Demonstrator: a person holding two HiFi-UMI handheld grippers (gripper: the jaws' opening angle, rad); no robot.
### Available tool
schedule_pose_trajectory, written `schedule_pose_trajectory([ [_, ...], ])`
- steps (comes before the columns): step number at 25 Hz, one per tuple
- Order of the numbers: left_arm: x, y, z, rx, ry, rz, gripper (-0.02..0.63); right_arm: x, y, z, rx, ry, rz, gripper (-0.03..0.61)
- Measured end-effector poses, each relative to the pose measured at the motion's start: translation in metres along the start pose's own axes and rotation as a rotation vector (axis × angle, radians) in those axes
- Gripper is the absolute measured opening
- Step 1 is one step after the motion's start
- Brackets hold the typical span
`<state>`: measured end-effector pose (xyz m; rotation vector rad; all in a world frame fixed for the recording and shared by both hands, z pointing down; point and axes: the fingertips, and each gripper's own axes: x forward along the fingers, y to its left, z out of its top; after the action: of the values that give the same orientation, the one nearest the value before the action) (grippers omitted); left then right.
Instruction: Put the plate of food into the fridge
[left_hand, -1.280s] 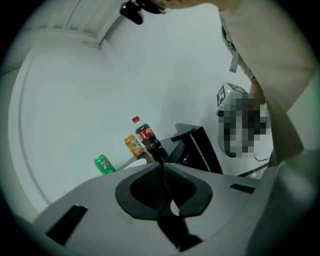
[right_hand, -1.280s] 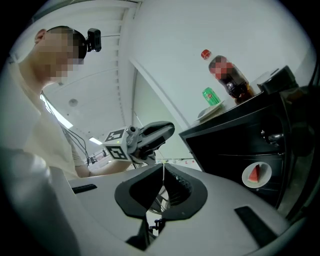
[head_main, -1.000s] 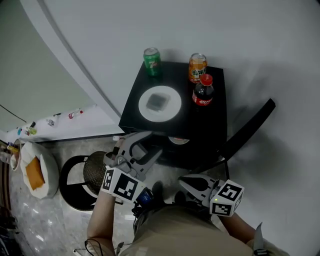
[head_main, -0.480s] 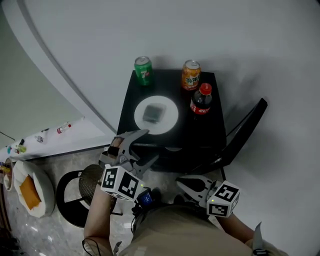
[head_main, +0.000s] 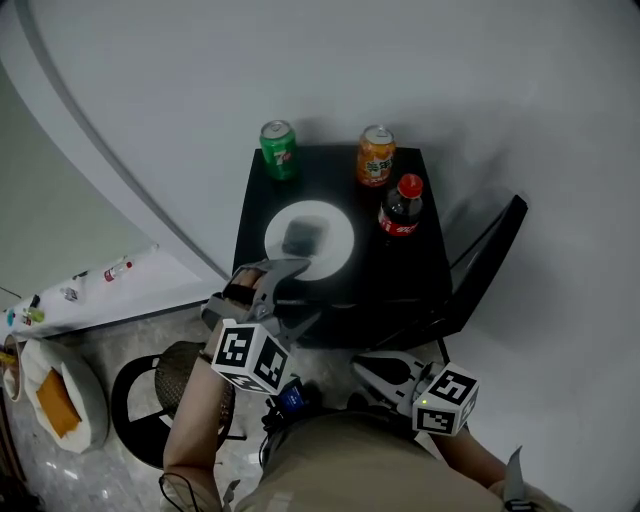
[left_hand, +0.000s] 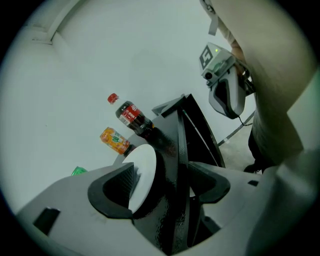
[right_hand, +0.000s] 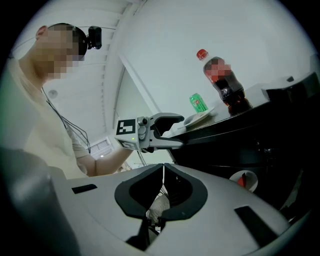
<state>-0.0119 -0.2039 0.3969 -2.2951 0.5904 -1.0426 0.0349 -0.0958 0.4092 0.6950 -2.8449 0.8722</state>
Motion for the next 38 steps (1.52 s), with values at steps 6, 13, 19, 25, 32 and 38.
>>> schedule_pose_trajectory([
  [6, 0.007, -0.006, -0.009, 0.03, 0.052, -0.055, 0.318, 0.001, -0.003, 0.002, 0.003, -0.002, -0.01, 0.021],
  [13, 0.015, -0.008, -0.022, 0.084, 0.121, -0.034, 0.318, 0.001, 0.0, 0.002, -0.007, 0.006, -0.01, 0.021],
  [19, 0.013, -0.009, -0.021, 0.084, 0.112, -0.017, 0.316, 0.001, 0.001, 0.001, -0.004, 0.003, -0.005, 0.021],
  [25, 0.008, -0.015, -0.016, 0.07, 0.099, -0.02, 0.316, -0.001, 0.002, -0.002, 0.001, 0.005, -0.001, 0.021],
  [32, 0.0, -0.012, -0.015, 0.059, 0.087, 0.007, 0.316, 0.003, 0.007, -0.004, -0.009, 0.018, 0.012, 0.021],
  [38, 0.003, -0.011, -0.02, 0.097, 0.12, -0.01, 0.316, 0.006, 0.008, -0.008, -0.005, 0.024, 0.006, 0.021],
])
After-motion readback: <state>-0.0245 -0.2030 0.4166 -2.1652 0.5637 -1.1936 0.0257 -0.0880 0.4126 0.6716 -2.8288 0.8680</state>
